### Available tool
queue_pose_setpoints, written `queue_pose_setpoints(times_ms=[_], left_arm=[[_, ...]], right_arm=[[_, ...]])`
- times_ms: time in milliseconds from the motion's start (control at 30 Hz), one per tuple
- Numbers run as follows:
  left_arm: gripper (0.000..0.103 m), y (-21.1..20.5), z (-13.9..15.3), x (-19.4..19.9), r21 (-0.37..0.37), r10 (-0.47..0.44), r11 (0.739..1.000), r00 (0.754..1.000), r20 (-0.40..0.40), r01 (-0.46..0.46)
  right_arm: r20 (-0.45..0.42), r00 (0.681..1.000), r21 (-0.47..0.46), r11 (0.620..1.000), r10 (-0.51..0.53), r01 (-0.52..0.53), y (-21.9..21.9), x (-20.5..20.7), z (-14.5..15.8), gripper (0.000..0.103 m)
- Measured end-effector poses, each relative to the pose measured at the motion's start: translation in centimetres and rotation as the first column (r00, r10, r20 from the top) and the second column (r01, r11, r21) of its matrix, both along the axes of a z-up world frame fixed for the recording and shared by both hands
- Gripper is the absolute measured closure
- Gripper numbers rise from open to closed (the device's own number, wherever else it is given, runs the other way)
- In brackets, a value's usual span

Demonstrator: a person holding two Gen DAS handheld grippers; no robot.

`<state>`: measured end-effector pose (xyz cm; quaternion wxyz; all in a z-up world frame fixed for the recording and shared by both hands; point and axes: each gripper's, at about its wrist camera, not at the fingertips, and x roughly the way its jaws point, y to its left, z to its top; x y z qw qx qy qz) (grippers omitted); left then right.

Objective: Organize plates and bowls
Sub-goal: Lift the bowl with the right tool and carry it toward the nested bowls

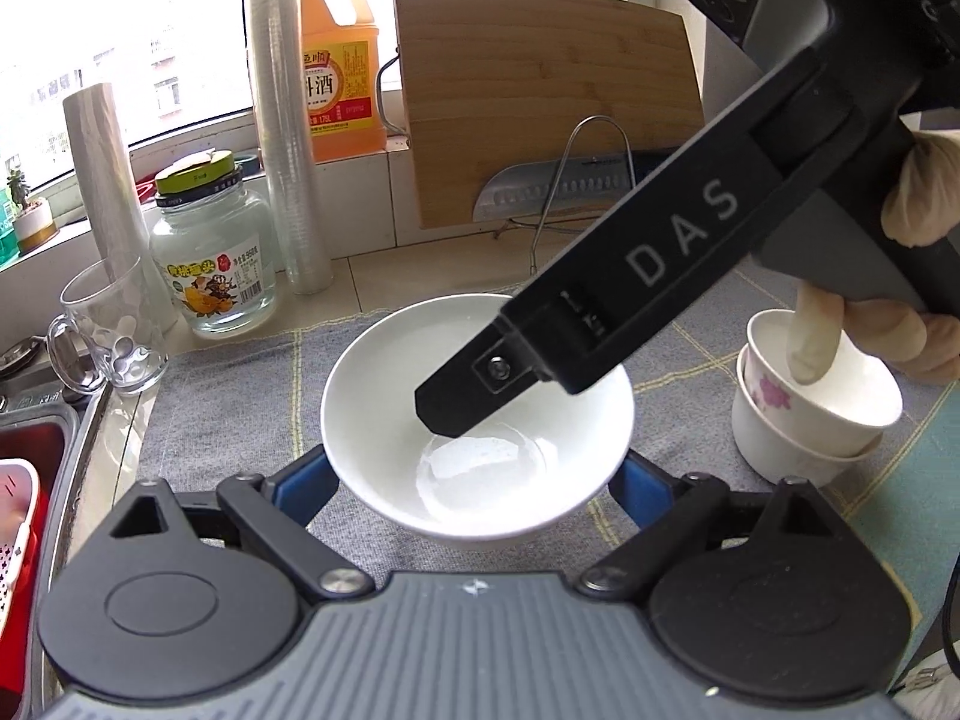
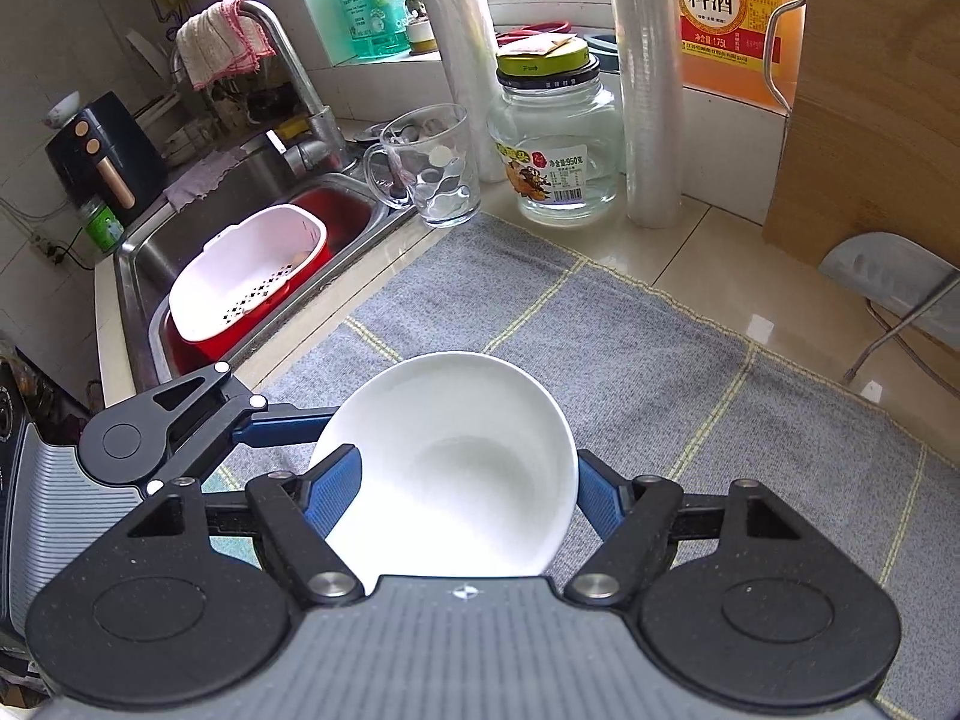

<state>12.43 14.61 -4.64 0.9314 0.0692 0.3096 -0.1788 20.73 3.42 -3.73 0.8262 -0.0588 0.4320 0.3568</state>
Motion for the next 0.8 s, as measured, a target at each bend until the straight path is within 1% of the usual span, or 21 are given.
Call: queue_pose_setpoints(times_ms=[333,567,800], left_arm=[[0.008,-1.6,1.2,-1.9,0.003,-0.060,0.998,0.998,0.001,0.060],[0.008,-3.2,1.9,-2.6,0.008,-0.116,0.993,0.993,0.009,0.116],[0.008,-5.3,2.5,-2.8,0.004,-0.181,0.983,0.983,0.023,0.181]], right_arm=[[0.019,0.999,0.010,1.000,-0.028,0.028,-2.3,-3.1,1.0,0.021],[0.039,0.997,0.019,0.997,-0.072,0.071,-4.4,-4.9,1.8,0.021],[0.060,0.990,0.020,0.991,-0.131,0.130,-7.1,-6.3,2.4,0.020]])
